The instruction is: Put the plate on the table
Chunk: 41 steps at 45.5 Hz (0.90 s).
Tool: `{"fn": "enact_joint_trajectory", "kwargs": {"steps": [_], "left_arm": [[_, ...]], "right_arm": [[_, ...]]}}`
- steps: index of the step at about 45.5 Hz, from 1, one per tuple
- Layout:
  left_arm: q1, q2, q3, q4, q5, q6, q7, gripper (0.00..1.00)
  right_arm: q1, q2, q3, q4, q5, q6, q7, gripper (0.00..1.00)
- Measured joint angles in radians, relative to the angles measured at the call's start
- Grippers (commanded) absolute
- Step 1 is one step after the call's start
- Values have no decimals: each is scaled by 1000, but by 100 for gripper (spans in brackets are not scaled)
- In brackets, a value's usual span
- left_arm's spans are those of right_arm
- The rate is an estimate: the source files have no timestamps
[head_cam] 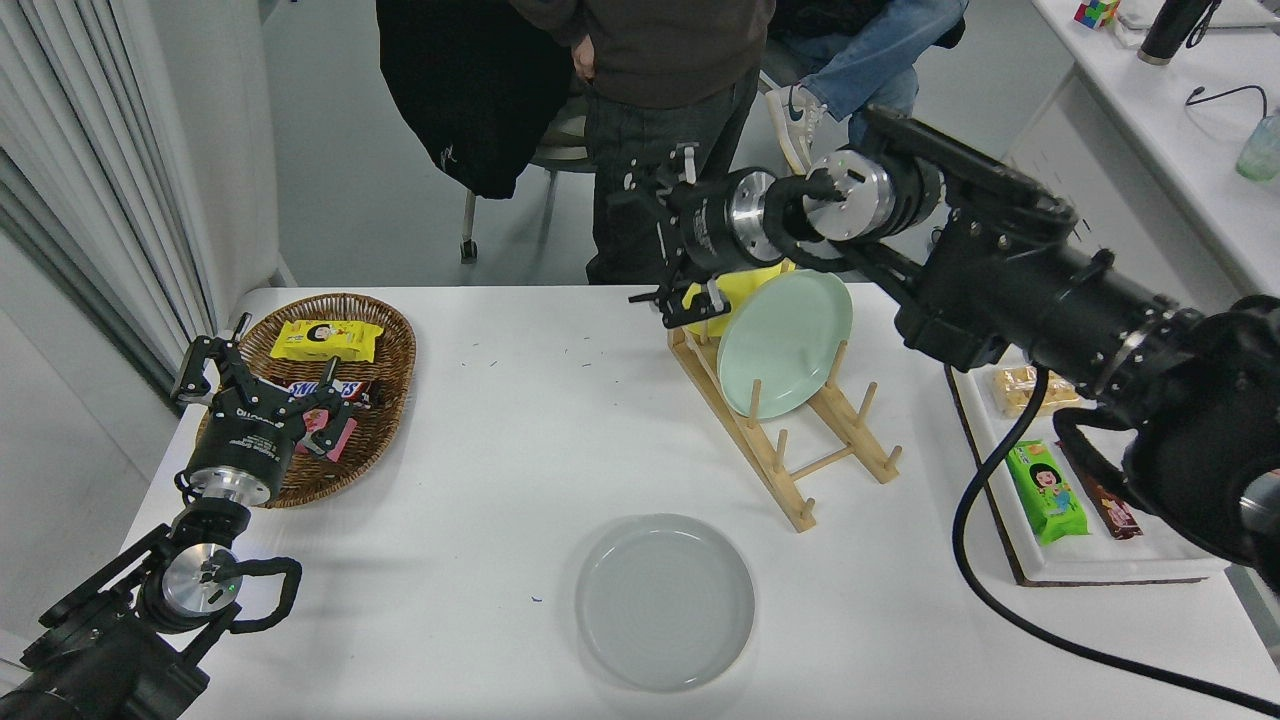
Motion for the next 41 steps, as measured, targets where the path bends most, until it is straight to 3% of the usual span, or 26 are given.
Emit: {"fn": "enact_joint_trajectory", "kwargs": {"steps": [17, 26, 41], "left_arm": [[0, 0, 0, 0, 0, 0, 0, 98], [0, 0, 0, 0, 0, 0, 0, 98], [0, 0, 0, 0, 0, 0, 0, 98]], "right_arm": [[11, -176, 38, -40, -47, 29, 244, 99], [-4, -224, 76, -178, -58, 39, 330, 99], [-160, -290, 288, -263, -25, 230, 394, 99]]}}
